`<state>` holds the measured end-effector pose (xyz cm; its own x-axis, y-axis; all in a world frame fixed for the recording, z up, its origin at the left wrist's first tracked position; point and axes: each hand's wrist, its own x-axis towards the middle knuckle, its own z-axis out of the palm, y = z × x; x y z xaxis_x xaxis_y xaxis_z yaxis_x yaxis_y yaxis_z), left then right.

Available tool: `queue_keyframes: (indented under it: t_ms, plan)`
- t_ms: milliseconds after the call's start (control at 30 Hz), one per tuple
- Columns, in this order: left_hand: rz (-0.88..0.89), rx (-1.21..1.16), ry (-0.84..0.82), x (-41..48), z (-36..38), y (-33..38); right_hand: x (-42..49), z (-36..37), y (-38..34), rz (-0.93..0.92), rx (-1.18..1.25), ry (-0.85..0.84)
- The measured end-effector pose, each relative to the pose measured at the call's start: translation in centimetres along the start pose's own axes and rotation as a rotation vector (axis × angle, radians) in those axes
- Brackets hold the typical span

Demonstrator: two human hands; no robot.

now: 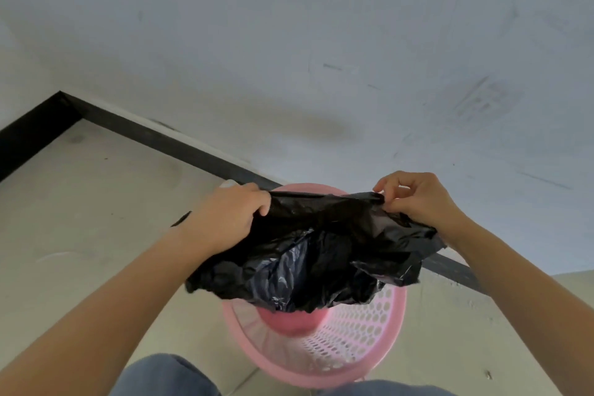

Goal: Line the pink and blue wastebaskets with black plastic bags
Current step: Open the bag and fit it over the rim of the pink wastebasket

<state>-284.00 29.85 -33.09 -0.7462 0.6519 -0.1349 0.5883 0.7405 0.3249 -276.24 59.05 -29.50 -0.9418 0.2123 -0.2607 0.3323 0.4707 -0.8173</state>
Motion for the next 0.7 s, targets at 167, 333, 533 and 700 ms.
queue_keyframes:
  t_ms: [167, 333, 533, 700]
  plan:
    - [-0.095, -0.052, 0.018, 2.2, -1.1, -0.5, 2.8, 0.8, 1.4, -0.094, -0.522, -0.077]
    - [-0.305, -0.202, -0.215, 4.5, 1.5, -3.0, 4.4, 1.9, 3.7, 0.136, -0.264, -0.213]
    - [-0.572, -0.846, -0.311, 1.7, 3.4, -4.4, 3.1, 1.4, 8.2, 0.337, -0.012, -0.259]
    - [-0.618, -0.911, -0.059, 0.3, 1.2, -5.2, 2.1, -0.8, 5.8, 0.318, 0.246, -0.169]
